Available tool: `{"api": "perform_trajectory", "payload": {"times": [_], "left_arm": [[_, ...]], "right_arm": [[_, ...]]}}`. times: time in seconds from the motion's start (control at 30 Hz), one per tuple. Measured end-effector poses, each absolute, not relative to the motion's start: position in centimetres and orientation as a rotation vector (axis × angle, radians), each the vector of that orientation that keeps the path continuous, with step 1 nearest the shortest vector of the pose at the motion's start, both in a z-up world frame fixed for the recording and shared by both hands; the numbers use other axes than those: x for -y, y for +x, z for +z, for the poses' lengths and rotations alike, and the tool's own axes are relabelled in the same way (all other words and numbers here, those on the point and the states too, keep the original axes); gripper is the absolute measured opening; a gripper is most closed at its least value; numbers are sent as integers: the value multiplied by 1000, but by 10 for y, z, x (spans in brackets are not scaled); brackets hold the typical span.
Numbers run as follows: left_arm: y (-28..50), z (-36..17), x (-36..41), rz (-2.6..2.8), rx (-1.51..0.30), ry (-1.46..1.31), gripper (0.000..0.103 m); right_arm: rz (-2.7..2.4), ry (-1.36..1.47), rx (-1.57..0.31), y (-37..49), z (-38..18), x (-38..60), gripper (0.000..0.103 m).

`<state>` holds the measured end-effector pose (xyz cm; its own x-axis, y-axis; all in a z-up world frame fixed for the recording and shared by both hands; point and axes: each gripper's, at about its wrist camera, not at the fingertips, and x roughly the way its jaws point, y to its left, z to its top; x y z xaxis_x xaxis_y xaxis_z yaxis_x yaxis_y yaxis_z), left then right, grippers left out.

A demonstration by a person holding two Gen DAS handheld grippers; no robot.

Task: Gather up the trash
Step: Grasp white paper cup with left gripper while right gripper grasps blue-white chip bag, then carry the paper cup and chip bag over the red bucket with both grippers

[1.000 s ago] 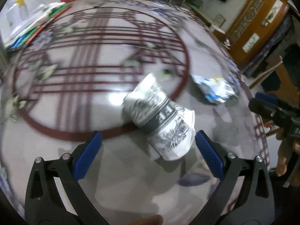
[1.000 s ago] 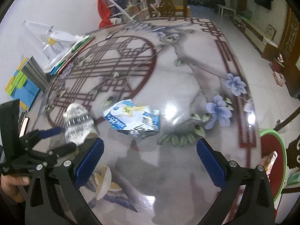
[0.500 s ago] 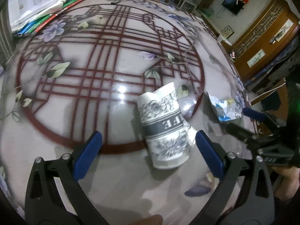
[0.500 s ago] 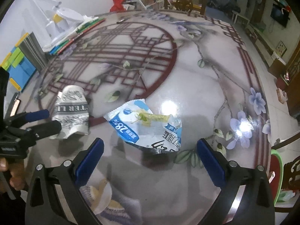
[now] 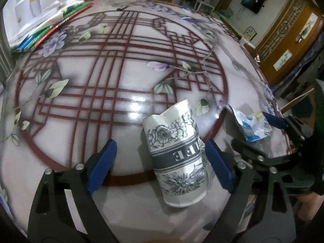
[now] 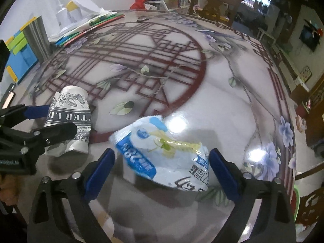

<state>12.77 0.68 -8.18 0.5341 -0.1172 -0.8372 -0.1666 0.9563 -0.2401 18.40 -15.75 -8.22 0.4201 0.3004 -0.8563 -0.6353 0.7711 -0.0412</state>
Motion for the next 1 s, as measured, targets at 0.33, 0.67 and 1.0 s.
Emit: {"api": "perform_trajectory", "payload": {"times": [0.33,0.67,1.0], "left_arm": [[128,-80,-2,-34,-1000,-324,49],[124,-80,4,-56,-998,-308,47],[113,-71,9,-70,-984,-286,47]], "right_arm": [[611,-377,-983,182,-84,157,58],[615,-315,-980,180,-75,166,49],[613,-258,-960,170,-62,179,49]]}}
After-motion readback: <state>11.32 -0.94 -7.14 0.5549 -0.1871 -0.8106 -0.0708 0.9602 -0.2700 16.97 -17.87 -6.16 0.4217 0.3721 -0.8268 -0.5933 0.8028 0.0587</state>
